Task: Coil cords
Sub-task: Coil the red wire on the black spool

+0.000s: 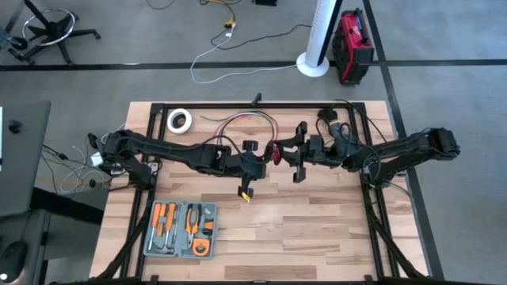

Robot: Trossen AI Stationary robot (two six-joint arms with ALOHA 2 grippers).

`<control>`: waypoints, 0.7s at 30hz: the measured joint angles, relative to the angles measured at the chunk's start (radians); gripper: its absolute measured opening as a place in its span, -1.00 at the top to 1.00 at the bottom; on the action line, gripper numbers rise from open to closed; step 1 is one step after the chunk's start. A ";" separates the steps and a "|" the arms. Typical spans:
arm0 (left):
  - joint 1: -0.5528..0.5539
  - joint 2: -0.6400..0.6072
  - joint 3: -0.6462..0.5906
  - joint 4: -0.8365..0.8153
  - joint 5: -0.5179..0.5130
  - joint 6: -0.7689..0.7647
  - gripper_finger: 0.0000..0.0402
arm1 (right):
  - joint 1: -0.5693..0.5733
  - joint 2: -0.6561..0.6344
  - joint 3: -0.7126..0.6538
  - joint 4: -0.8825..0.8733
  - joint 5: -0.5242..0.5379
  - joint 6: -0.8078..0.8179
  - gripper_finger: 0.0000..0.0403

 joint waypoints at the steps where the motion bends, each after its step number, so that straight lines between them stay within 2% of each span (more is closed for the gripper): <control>1: -0.006 0.000 0.000 0.001 0.003 0.004 1.00 | 0.000 0.000 0.000 -0.009 0.016 -0.006 0.47; 8: -0.038 0.000 0.000 0.017 0.004 0.025 1.00 | -0.001 0.000 0.000 -0.085 0.130 -0.007 0.47; 21: -0.045 -0.006 0.022 0.089 0.005 0.104 1.00 | -0.003 0.000 0.000 -0.271 0.155 0.048 0.47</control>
